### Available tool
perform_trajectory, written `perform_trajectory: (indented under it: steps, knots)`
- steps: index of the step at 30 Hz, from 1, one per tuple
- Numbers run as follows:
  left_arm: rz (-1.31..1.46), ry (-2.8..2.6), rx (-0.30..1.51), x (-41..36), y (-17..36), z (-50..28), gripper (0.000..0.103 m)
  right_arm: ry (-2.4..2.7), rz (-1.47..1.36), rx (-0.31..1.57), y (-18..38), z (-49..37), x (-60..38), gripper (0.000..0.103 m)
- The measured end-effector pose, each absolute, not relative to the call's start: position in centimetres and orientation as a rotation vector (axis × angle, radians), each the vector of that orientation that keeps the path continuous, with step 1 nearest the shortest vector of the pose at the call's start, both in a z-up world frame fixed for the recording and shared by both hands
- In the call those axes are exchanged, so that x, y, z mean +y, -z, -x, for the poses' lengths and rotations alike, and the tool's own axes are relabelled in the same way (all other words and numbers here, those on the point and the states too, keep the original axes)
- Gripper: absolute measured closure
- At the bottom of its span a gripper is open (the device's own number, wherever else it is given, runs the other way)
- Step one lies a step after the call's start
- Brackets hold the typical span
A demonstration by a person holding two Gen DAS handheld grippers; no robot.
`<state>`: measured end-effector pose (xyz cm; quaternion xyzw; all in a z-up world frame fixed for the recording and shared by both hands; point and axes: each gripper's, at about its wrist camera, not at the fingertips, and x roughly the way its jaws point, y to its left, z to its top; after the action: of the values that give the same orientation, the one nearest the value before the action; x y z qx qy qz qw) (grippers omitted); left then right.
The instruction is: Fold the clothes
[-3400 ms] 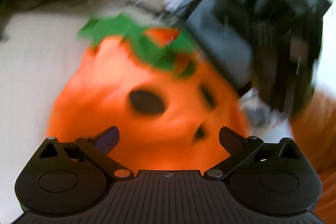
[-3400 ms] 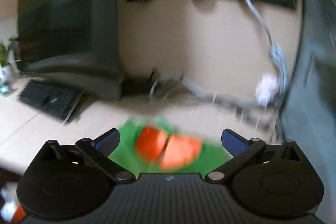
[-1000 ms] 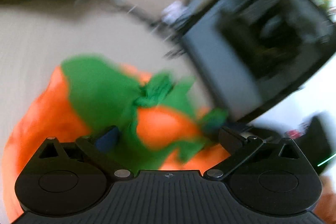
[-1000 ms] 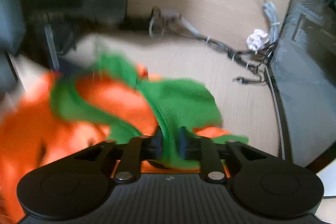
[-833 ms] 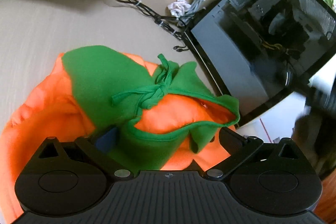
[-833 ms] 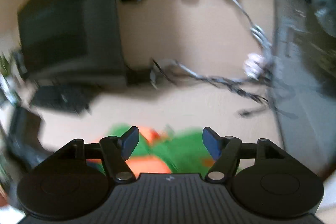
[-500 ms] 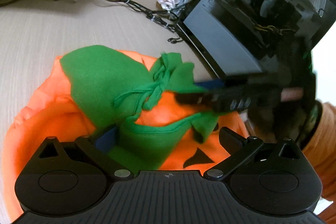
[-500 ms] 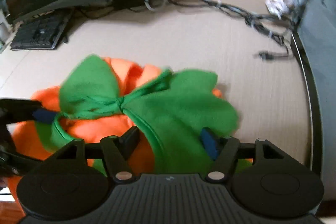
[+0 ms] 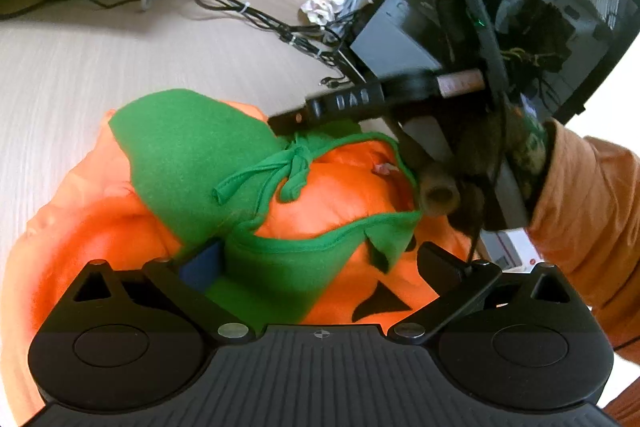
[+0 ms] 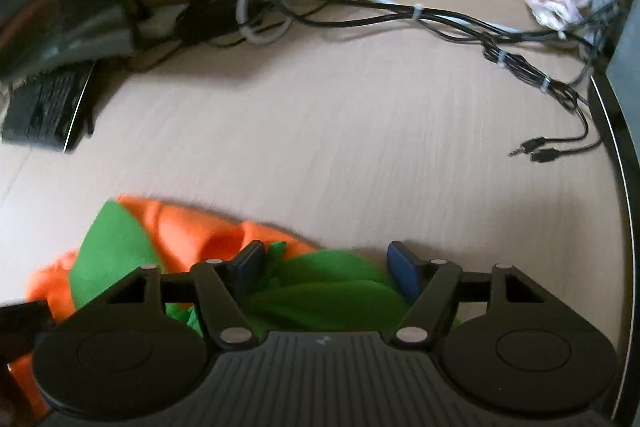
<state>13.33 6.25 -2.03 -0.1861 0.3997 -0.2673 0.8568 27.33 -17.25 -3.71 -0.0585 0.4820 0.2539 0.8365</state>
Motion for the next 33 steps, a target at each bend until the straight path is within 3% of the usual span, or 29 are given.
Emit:
perform_trajectory:
  steps: [1,3,10,16,19,23,26,28,31,33]
  knots:
    - [0.402,0.563,0.843,6.4,2.0,-13.4,0.000,-0.562,0.138,1.019,3.6,-26.7,-16.8,0.086]
    - [0.422,0.567,0.848,6.8,1.9,-13.6,0.000,-0.580,0.173,0.972,2.5,-24.7,-16.2,0.090]
    - [0.517,0.588,0.864,10.8,-0.8,-11.8,0.000,-0.737,0.111,0.829,-4.5,-13.0,-20.6,0.093]
    - [0.510,0.722,0.730,13.2,-5.9,-7.8,0.000,-0.724,0.151,1.013,2.2,-6.8,-21.1,0.092]
    - [0.503,0.821,0.653,12.7,-8.0,-6.6,0.000,-0.710,0.183,0.984,2.6,-5.9,-20.7,0.092]
    - [0.544,0.858,0.786,9.7,-4.5,-6.7,0.000,-0.702,0.204,0.956,2.3,-5.2,-20.8,0.092]
    - [0.538,0.775,0.950,8.1,-0.9,-7.0,0.000,-0.697,0.175,0.955,1.1,-4.6,-22.4,0.076]
    - [0.529,0.750,0.972,8.0,-0.2,-6.9,0.000,-0.655,0.119,0.932,-0.3,-4.6,-24.5,0.055]
    - [0.516,0.713,1.004,7.9,1.0,-6.6,0.000,-0.542,0.046,0.937,-0.9,-5.0,-26.6,0.040]
    - [0.507,0.688,1.025,7.8,1.8,-6.4,0.000,-0.487,0.045,0.995,0.7,-5.9,-26.7,0.040]
